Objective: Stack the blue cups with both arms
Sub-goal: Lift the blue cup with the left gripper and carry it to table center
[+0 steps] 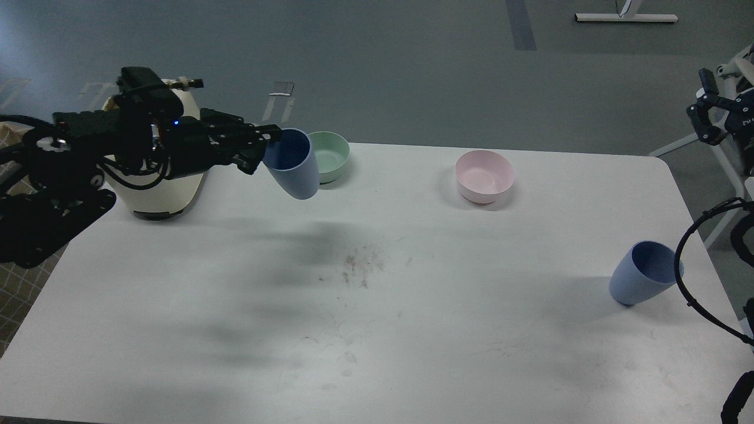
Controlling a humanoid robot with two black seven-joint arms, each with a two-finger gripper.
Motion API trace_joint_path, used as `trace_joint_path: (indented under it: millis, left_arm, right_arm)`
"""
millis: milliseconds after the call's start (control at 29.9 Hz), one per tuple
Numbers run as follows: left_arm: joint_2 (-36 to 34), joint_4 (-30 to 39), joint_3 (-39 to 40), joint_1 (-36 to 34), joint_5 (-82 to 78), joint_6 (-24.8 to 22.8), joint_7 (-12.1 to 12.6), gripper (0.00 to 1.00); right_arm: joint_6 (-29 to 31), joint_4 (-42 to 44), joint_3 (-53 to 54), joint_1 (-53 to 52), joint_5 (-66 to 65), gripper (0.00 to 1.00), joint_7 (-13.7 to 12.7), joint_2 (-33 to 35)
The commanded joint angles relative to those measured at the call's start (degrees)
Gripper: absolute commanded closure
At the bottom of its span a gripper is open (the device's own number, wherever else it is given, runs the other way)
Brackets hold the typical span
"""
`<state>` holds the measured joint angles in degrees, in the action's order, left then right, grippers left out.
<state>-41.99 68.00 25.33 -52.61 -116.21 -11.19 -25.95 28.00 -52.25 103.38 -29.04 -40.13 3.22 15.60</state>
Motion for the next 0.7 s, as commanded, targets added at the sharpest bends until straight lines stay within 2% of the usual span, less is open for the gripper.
trace_joint_path:
  millis: [0,201,368,668]
  left_arm:
    - [6.4,-2.4,-9.1,-6.4,-0.1,0.0,1.2,1.0]
    - [14.4,-7.4,-14.3,-7.9,-0.2,0.0,1.2,1.0]
    - [16.3,-8.0,-17.2,-7.9,-1.1,-0.1,1.3,1.0]
    - [19.1,-9.4,-17.5,-7.2,-1.2,-0.1,3.3,1.0]
  right_arm:
    - [0.0,0.0,1.2,0.6,0.6,0.0,-0.1,0.9]
    - [0.0,0.0,1.4,1.4,1.2,0.0,0.0,1.3]
    - [0.0,0.0,1.5,1.6,1.2,0.0,0.0,1.1]
    - [0.0,-0.1,1.3,1.5,1.2,0.0,-0.1,0.8]
